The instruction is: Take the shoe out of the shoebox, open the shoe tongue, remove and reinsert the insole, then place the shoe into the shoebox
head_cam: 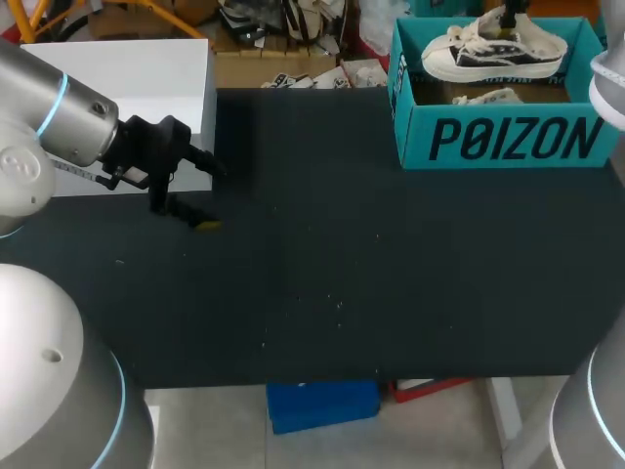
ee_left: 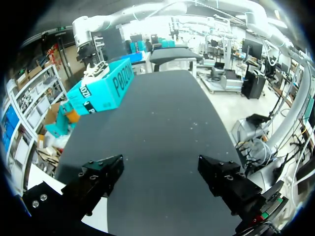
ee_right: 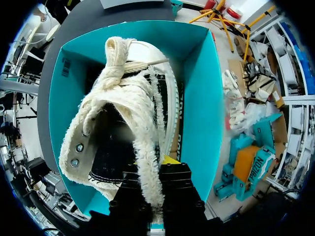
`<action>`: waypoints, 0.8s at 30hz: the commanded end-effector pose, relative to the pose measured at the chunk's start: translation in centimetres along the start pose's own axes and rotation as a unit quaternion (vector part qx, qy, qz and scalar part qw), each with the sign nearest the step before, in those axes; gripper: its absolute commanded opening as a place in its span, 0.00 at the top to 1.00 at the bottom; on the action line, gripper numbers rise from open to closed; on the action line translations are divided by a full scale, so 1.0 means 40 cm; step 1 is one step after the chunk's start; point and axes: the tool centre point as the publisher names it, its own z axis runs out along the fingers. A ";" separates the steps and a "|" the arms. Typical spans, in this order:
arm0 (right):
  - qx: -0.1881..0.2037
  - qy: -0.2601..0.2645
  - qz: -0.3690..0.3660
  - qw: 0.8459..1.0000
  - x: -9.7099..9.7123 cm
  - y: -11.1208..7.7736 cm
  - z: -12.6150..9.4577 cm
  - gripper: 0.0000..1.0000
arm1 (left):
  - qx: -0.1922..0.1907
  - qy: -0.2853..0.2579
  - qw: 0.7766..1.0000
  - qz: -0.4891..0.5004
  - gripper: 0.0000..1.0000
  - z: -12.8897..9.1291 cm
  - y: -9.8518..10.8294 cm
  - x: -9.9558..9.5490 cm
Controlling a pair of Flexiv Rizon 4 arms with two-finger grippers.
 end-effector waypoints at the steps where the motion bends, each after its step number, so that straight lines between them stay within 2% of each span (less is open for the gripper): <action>1: -0.007 0.053 0.002 0.999 -0.057 0.008 0.062 1.00 | -0.001 -0.002 1.000 0.001 0.00 0.003 0.001 0.003; 10: -0.016 0.065 0.008 0.998 -0.066 0.017 0.149 1.00 | -0.001 -0.002 1.000 0.001 0.00 0.003 0.001 0.003; 24: -0.026 0.088 -0.004 0.996 -0.090 0.014 0.224 1.00 | -0.001 -0.002 1.000 0.001 0.00 0.003 0.001 0.003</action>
